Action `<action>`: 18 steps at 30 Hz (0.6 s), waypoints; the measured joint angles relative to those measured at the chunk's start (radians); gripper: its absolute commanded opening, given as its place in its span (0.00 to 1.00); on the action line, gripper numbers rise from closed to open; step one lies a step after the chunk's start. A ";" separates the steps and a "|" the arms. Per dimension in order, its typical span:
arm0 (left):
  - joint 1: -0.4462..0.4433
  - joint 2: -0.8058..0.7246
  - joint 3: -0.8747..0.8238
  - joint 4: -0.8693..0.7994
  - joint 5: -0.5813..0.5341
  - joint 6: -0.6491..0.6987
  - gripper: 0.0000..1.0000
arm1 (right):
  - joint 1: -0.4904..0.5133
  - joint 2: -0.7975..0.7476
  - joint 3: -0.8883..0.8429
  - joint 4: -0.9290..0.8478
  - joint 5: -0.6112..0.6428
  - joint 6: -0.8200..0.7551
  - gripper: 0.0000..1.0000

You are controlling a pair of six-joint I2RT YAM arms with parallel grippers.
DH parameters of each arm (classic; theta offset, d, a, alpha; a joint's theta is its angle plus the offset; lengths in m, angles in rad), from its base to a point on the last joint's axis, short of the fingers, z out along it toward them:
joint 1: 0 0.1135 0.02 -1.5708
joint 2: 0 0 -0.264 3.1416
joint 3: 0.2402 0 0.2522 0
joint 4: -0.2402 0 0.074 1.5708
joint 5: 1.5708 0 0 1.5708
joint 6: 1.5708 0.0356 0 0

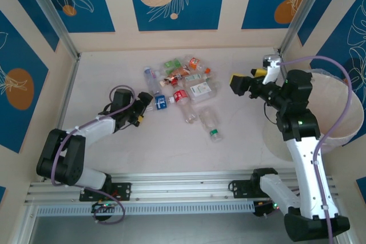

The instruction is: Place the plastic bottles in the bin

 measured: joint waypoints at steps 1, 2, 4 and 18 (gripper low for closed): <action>-0.005 0.000 -0.002 -0.003 -0.013 -0.037 1.00 | 0.029 0.007 -0.011 0.016 0.003 0.000 0.99; -0.011 0.000 -0.004 -0.003 -0.023 -0.069 1.00 | 0.053 0.010 -0.024 0.030 0.008 0.001 1.00; -0.022 0.000 -0.006 0.001 -0.047 -0.133 1.00 | 0.105 0.017 -0.061 0.060 0.023 0.000 1.00; -0.060 0.092 0.034 0.031 -0.224 -0.497 0.99 | 0.291 0.080 -0.167 0.205 0.119 -0.028 0.99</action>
